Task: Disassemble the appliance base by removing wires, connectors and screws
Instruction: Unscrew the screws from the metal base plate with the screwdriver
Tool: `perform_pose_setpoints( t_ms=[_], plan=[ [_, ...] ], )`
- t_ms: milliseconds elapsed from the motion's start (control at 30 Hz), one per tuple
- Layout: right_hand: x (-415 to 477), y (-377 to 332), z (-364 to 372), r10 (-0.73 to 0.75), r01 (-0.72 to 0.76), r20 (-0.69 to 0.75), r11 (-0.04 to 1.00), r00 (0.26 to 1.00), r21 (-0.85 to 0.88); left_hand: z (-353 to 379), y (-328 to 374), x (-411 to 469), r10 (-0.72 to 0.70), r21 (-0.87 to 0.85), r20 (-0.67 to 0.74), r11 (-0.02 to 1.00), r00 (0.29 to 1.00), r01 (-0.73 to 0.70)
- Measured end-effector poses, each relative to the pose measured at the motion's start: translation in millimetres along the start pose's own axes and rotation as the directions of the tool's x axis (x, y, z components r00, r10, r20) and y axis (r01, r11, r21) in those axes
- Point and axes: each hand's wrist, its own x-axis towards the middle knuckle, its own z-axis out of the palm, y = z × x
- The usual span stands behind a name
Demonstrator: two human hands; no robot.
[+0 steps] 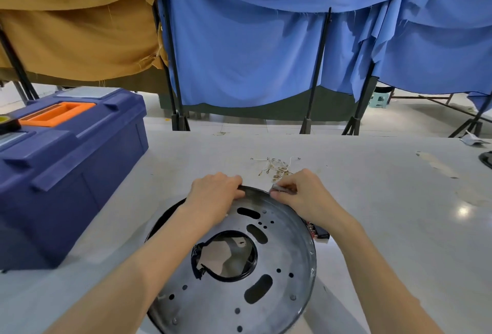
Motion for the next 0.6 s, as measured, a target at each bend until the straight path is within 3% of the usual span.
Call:
perform_pose_setpoints(
  t_ms=[67, 233, 433, 600],
  plan=[
    [-2, 2, -4, 0.009, -0.01, 0.035, 1.0, 0.999, 0.02, 0, -5, 2, -0.026, 0.048, -0.034, 0.998, 0.999, 0.028],
    [-4, -1, -9, 0.037, -0.031, 0.129, 0.998, 0.991, -0.046, -4, -13, 5, -0.096, 0.084, 0.047, 0.992, 0.994, 0.092],
    [-1, -3, 2, -0.03, 0.028, 0.106, 0.999, 0.994, 0.014, 5, -12, 2, 0.005, -0.177, 0.066, 0.984, 0.998, 0.007],
    [0, -1, 6, -0.01, 0.003, 0.089, 0.997, 0.996, 0.078, 6, -18, 2, -0.012, -0.13, 0.012, 0.991, 1.0, 0.014]
  ],
)
